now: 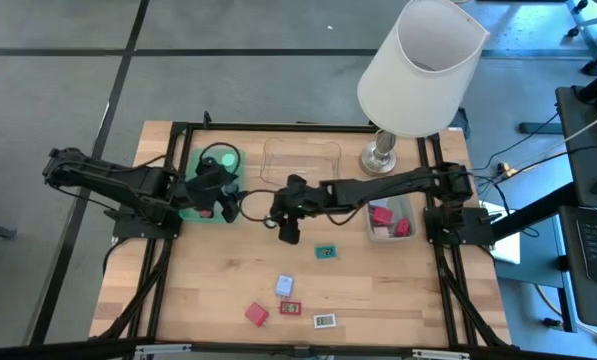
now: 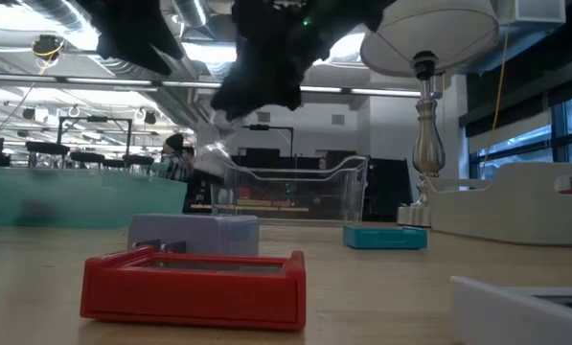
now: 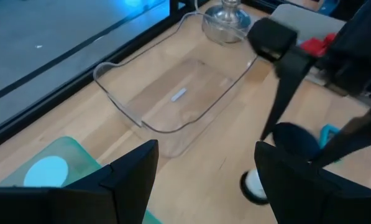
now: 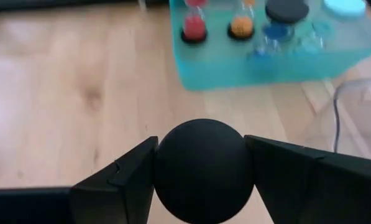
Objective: Pick & Place Office items
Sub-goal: Put the black and white hourglass into the green bin
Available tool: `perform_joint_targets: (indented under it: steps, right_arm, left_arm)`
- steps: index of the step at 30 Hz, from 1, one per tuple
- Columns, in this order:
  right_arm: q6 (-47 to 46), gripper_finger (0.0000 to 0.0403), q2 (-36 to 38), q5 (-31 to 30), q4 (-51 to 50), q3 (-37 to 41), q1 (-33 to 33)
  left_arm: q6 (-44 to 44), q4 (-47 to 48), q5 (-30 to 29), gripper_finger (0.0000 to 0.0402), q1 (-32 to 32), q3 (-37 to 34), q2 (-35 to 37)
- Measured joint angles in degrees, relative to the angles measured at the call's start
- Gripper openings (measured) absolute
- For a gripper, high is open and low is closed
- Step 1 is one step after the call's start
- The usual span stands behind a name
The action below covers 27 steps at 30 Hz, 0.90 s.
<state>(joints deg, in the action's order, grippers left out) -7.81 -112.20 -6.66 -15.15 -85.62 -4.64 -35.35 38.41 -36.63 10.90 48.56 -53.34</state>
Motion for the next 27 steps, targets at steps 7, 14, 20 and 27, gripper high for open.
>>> perform_joint_targets:
  steps: [7,14,20,27]
  right_arm:
    - [-0.25,0.0222,-4.58,-0.01,-0.43,-2.21,0.12]
    - [-0.56,0.0222,-4.71,-2.36,-2.03,-2.30,0.11]
    - [-1.86,0.0222,-4.72,-3.20,-6.33,-2.27,0.09]
    - [-2.19,0.0222,-4.72,-4.57,-7.18,-2.27,0.07]
  left_arm:
    - [0.11,0.96,0.30,0.0265,0.00,-0.01,2.58]
    - [0.13,0.85,0.36,0.0265,0.00,0.02,3.05]
    - [0.11,0.82,0.51,0.0265,0.00,0.02,3.02]
    - [0.13,0.82,0.51,0.0265,0.00,0.02,3.00]
